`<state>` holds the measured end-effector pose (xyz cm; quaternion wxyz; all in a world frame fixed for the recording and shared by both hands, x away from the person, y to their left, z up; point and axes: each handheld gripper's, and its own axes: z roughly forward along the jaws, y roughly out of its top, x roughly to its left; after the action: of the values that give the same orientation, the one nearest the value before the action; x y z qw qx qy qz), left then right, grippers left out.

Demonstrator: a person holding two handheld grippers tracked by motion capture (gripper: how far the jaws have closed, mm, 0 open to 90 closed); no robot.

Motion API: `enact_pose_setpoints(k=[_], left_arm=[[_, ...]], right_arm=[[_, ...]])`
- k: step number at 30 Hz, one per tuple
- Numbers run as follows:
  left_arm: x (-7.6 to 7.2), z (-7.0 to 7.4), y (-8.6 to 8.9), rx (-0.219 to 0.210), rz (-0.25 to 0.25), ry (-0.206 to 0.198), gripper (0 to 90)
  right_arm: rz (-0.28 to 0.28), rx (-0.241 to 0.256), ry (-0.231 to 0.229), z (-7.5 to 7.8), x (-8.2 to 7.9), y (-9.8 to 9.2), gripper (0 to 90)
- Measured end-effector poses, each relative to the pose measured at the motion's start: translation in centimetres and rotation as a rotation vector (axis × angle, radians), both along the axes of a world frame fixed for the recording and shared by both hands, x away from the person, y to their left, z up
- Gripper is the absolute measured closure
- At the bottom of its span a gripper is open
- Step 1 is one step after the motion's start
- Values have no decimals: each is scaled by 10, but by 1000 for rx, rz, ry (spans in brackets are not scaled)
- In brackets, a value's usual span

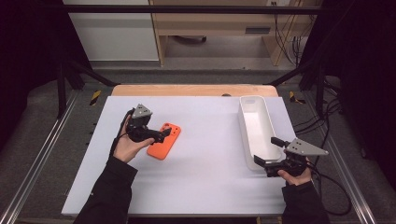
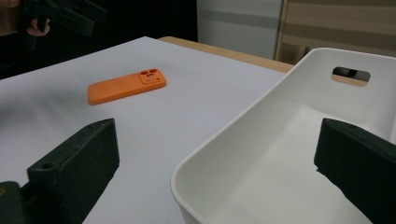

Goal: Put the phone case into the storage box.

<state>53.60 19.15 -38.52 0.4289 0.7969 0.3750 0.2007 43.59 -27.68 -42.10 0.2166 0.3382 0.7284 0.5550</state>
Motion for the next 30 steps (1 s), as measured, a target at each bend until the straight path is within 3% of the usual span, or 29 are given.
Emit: enact_pose_setpoints(k=[18, 30], left_arm=[[18, -9, -13, 39, 15, 33, 0], [26, -21, -18, 58, 23, 77, 0]], right_arm=[[0, -2, 0, 0, 0, 0, 4], [1, -3, 0, 0, 0, 0, 4]])
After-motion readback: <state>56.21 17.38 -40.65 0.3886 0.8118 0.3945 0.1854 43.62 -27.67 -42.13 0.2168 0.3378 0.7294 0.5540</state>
